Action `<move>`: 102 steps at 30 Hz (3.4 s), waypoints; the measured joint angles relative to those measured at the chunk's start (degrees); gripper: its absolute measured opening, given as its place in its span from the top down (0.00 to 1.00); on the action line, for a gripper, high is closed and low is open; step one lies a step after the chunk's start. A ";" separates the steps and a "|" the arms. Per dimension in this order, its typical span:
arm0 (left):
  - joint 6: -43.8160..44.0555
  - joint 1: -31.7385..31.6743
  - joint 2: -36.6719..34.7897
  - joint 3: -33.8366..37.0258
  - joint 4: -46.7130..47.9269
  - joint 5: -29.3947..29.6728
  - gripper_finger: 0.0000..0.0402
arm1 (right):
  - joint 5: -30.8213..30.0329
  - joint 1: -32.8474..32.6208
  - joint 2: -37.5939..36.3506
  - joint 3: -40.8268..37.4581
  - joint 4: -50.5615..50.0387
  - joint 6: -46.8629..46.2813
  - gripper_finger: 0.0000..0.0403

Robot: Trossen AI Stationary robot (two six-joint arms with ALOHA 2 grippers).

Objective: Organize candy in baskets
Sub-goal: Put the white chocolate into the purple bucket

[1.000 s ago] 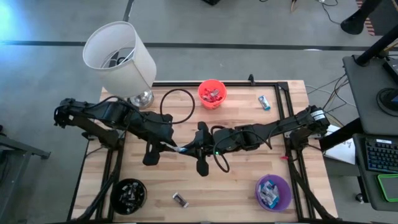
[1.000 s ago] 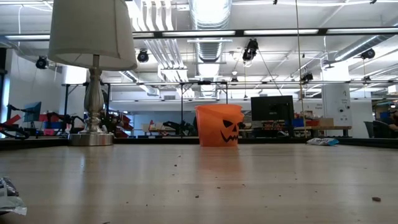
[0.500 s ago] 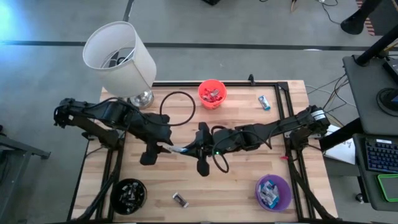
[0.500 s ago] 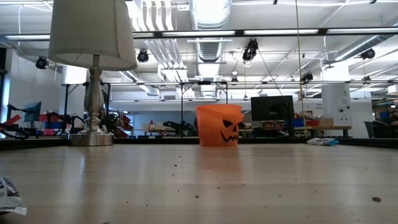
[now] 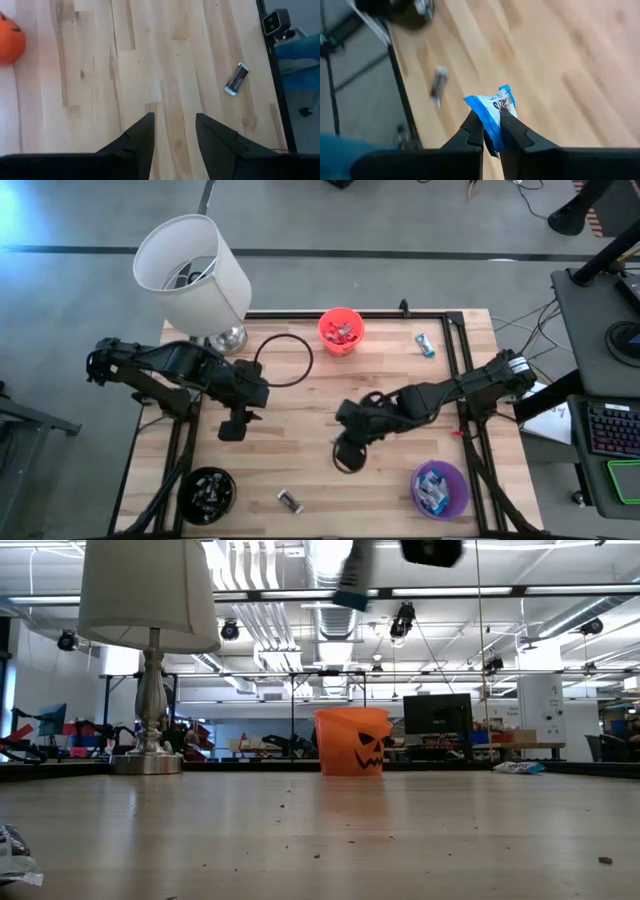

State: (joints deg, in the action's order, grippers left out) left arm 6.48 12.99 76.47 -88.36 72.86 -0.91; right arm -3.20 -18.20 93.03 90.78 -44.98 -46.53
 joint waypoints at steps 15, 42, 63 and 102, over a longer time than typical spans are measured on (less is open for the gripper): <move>0.00 0.02 0.00 0.00 1.52 0.02 0.69 | 6.29 -11.20 -3.25 -0.01 -17.62 -21.16 0.96; -1.51 0.02 0.04 0.00 1.97 0.04 0.69 | 5.61 -31.42 -9.62 -1.78 -30.33 -57.06 0.95; -1.25 0.04 0.07 0.00 1.94 0.04 0.69 | 5.22 -31.69 -9.51 -14.30 -21.93 -60.79 0.94; 1.75 0.04 0.09 0.00 0.78 3.30 0.69 | -18.32 -15.86 -20.61 -15.51 -37.54 -50.70 0.62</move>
State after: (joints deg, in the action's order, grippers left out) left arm 8.23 13.04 76.55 -88.36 73.65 2.39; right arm -21.52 -34.06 72.42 75.27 -82.53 -97.24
